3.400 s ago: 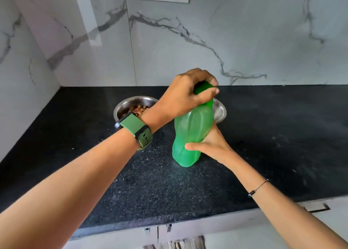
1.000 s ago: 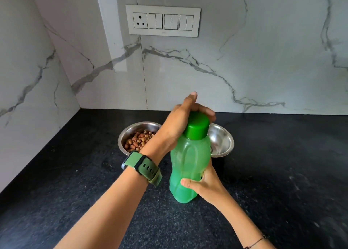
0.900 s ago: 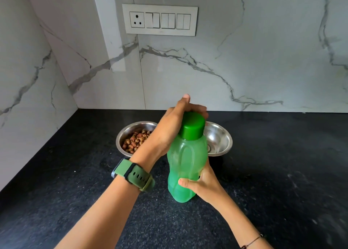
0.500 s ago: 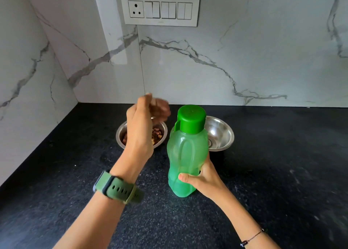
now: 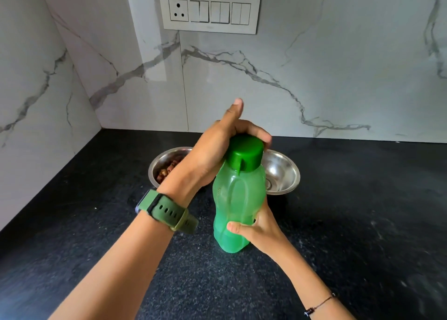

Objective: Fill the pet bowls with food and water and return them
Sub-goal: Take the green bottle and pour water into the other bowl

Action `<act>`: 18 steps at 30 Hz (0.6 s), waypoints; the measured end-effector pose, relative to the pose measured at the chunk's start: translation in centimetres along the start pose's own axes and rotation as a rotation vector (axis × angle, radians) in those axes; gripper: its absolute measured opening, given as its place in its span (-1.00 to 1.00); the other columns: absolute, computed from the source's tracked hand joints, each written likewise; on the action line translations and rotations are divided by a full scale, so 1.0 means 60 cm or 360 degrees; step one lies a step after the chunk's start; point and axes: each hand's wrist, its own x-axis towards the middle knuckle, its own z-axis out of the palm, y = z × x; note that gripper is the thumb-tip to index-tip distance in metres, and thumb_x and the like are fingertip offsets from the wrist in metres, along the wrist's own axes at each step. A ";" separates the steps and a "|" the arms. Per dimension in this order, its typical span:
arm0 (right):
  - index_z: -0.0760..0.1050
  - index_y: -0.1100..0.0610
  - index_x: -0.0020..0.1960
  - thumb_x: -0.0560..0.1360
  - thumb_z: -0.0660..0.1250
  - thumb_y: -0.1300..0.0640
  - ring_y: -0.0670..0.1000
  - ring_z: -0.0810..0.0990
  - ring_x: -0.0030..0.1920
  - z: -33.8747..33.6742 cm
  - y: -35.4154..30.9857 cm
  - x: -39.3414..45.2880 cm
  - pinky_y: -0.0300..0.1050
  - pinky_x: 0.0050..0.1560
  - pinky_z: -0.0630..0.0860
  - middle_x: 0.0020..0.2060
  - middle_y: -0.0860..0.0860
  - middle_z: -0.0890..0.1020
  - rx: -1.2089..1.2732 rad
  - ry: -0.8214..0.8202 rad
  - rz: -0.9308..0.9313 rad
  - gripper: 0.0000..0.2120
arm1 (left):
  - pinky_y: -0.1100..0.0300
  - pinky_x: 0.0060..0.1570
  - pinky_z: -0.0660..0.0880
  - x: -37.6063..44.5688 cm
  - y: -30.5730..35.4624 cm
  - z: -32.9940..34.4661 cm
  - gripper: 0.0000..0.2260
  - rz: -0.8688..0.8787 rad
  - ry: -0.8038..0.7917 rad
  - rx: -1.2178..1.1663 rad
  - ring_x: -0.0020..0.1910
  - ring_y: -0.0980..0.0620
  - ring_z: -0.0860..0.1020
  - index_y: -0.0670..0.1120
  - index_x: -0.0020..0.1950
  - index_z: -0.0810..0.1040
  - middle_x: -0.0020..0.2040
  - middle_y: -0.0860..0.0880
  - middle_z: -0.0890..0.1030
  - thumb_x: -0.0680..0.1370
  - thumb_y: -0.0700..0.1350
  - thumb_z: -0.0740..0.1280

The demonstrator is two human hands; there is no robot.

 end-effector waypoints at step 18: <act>0.12 0.00 0.44 0.14 0.49 -0.04 -0.15 0.45 0.26 -0.001 0.000 0.001 -0.12 0.29 0.43 0.28 -0.04 0.45 -0.0013 0.0000 0.0033 -0.04 | 0.20 0.13 0.54 -0.020 -0.019 -0.025 -0.42 0.0217 -0.0265 0.0372 0.13 0.02 0.55 0.03 0.33 0.36 0.28 -0.15 0.51 0.35 -0.26 0.38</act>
